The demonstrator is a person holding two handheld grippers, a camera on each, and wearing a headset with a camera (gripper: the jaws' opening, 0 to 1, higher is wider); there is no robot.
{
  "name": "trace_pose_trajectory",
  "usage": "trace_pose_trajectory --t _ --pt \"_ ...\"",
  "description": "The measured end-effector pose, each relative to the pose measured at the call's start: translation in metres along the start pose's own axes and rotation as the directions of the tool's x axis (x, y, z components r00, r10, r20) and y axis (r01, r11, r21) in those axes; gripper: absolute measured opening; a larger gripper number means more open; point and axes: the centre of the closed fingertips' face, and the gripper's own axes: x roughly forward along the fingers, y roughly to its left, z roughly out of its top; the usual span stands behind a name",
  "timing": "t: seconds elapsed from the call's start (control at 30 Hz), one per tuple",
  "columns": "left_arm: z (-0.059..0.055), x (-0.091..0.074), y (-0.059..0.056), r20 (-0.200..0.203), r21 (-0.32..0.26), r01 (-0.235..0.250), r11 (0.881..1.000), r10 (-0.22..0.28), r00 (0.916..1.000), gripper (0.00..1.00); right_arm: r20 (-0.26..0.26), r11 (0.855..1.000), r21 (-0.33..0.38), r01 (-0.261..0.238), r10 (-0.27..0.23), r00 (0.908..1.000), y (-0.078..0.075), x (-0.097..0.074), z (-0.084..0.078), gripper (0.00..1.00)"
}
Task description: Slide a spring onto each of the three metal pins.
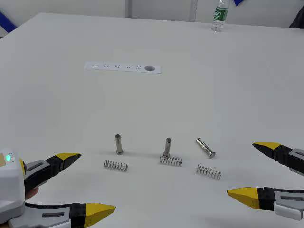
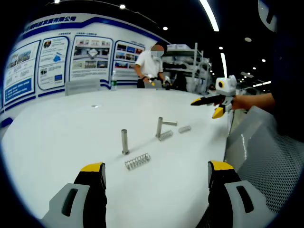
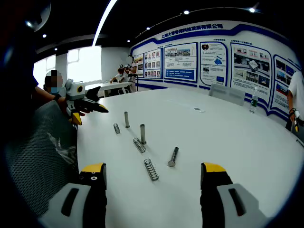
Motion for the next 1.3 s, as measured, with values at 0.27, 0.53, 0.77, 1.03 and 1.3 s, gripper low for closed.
trace_pose_trajectory --t 0.27,0.53,0.77,1.03,1.3 --pt "0.001 0.0 -0.001 -0.002 -0.001 -0.001 1.0 0.001 1.0 0.9 -0.002 1.0 0.007 0.002 -0.002 1.0 -0.001 0.0 0.0 0.82" --pt "0.001 0.0 -0.003 -0.005 0.0 -0.002 1.0 0.002 1.0 0.89 -0.007 1.0 0.014 0.005 -0.004 1.0 -0.002 -0.001 -0.001 0.81" --pt "0.001 0.0 -0.002 -0.001 -0.003 -0.002 1.0 0.002 1.0 0.89 -0.011 1.0 0.026 0.013 -0.013 0.9999 -0.004 -0.002 -0.003 0.8" --pt "0.001 0.001 -0.003 -0.002 -0.005 0.002 1.0 -0.002 1.0 0.89 -0.015 0.999 0.029 0.022 -0.021 0.9997 -0.008 -0.001 -0.001 0.79" --pt "0.002 0.001 -0.003 0.003 -0.004 0.0 1.0 0.0 1.0 0.88 -0.026 0.999 0.016 0.028 -0.028 0.9993 -0.013 0.005 0.004 0.77"
